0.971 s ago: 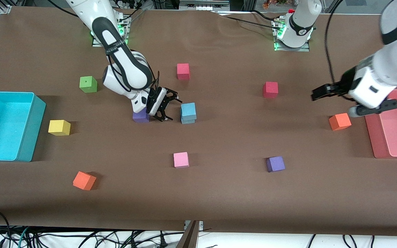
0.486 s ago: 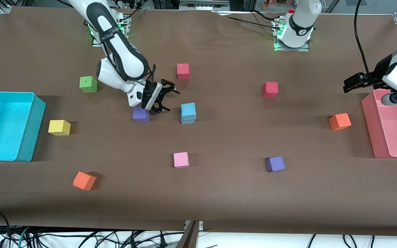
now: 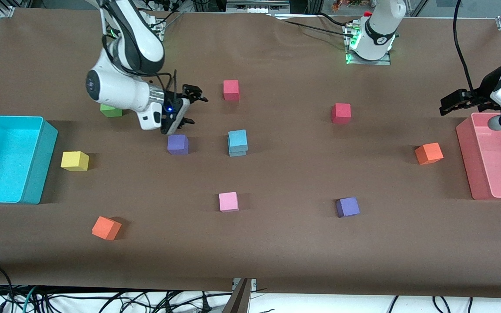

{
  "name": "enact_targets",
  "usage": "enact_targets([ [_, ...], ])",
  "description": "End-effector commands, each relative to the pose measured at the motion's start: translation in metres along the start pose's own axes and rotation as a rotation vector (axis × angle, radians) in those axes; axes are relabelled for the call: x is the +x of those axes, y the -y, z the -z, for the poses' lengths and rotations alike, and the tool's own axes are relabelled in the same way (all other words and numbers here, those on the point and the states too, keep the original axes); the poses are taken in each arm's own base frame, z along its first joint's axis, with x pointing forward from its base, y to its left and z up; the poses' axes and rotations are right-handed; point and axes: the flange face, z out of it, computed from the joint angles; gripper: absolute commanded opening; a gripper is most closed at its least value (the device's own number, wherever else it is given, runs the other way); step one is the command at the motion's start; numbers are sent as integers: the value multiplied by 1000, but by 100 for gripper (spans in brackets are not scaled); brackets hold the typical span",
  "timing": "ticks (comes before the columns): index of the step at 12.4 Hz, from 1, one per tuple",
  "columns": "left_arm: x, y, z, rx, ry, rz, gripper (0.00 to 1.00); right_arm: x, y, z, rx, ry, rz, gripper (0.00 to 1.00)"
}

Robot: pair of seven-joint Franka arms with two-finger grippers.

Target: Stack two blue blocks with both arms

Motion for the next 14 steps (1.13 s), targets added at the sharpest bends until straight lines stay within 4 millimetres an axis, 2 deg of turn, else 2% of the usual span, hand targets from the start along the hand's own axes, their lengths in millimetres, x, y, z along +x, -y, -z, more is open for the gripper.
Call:
enact_targets([
  [1, -11, 4, 6, 24, -9, -25, 100, -7, 0, 52, -119, 131, -69, 100],
  [3, -12, 5, 7, 24, -11, -27, 100, -1, 0, 111, -304, 246, -177, 100],
  [5, -12, 5, 6, 24, -7, -28, 100, 16, 13, 174, -502, 277, -356, 100],
  [7, -12, 5, 5, 24, -6, -27, 100, 24, 19, 218, -618, 216, -496, 100],
  [9, -12, 5, 6, 24, -8, -27, 100, 19, -8, 292, -623, 107, -579, 100],
  [10, -12, 5, 6, 24, -6, -27, 100, 17, -6, 316, -631, 91, -614, 100],
  [11, -11, 4, 5, 25, -4, -27, 100, 8, -13, 341, -636, 63, -651, 100],
  [12, -11, 4, 5, 25, -4, -27, 100, -5, -29, 354, -625, 46, -699, 100],
  [14, -12, 5, 5, 25, -3, -27, 100, -21, -53, 357, -549, 23, -764, 100],
])
